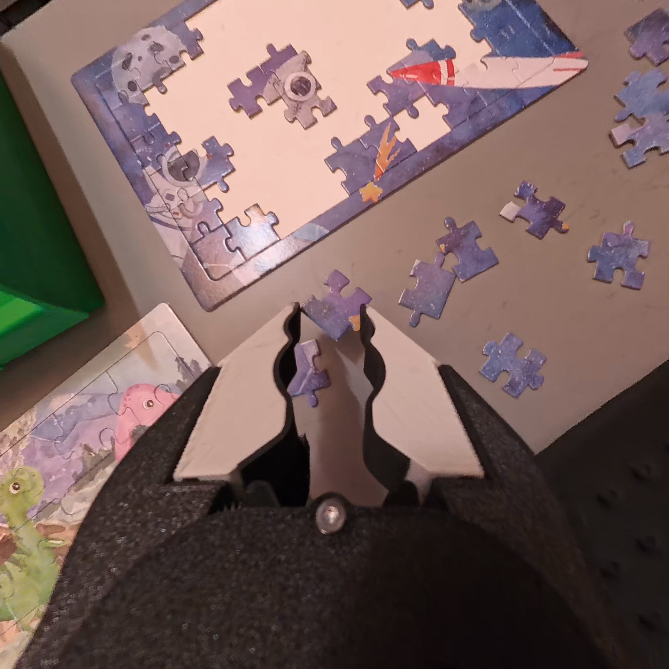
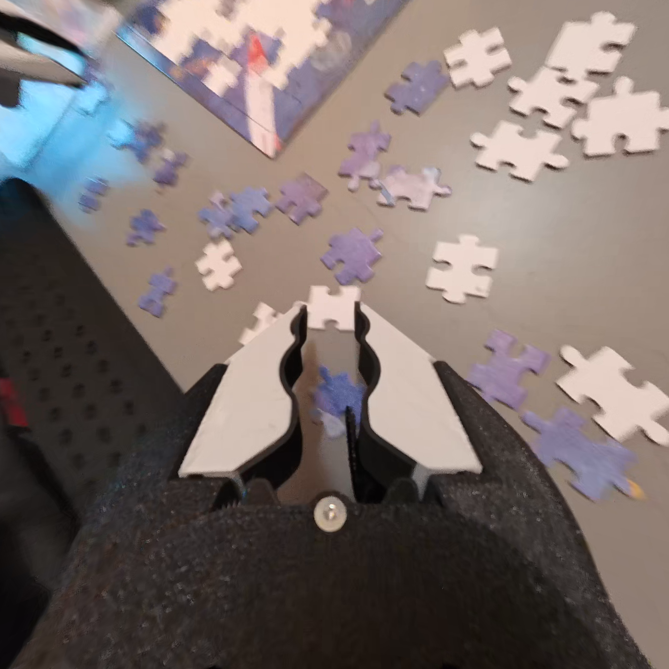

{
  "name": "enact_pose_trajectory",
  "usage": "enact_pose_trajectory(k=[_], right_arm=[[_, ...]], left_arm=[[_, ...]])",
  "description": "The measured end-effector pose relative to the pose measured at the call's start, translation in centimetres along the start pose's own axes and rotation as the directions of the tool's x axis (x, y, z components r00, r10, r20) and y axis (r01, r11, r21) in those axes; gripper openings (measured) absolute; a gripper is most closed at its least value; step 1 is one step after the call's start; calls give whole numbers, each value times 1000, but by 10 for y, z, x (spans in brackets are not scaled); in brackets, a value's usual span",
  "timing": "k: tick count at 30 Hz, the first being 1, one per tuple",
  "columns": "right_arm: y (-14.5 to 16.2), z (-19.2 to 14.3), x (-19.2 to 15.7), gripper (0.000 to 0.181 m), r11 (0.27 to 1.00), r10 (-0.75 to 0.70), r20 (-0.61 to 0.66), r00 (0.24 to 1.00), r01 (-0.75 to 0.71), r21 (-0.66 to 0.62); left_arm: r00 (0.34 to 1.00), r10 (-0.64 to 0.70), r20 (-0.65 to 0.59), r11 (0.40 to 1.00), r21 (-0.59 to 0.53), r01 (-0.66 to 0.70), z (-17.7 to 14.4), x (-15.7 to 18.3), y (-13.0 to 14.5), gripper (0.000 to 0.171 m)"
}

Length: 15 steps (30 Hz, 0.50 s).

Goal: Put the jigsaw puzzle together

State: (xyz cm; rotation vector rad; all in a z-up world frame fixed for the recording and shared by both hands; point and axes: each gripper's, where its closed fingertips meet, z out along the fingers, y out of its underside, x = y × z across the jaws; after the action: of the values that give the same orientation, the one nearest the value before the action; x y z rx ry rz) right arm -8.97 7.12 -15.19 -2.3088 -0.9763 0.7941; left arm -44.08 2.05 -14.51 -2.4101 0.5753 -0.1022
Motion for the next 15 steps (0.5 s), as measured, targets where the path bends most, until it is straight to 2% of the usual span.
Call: enact_pose_trajectory(k=[1, 3, 4, 9, 12, 15], right_arm=[[9, -2, 11, 25, 999, -17, -53, 998, 15, -48], [30, -9, 14, 15, 986, -47, -33, 998, 41, -164], [34, -13, 16, 14, 982, -69, -34, 997, 62, -179], [34, -51, 53, 25, 975, -175, -228, 958, 136, -174], [45, -78, 91, 29, 975, -160, -379, 911, 87, -204], [62, -93, 117, 40, 978, -77, -442, 894, -17, -206]], left_arm=[[1000, 2, -10, 1000, -14, -2, 1, 2, 4, 33], [1000, 0, -19, 1000, -31, 0, 5, 3, 10, 33], [1000, -5, -24, 999, -37, 5, 6, 3, 12, 33], [999, -30, -31, 999, -38, 29, 12, 4, 14, 33], [999, -30, -27, 999, -41, 29, 15, 4, 15, 33], [999, -36, -38, 998, -43, 35, 18, 7, 15, 33]])
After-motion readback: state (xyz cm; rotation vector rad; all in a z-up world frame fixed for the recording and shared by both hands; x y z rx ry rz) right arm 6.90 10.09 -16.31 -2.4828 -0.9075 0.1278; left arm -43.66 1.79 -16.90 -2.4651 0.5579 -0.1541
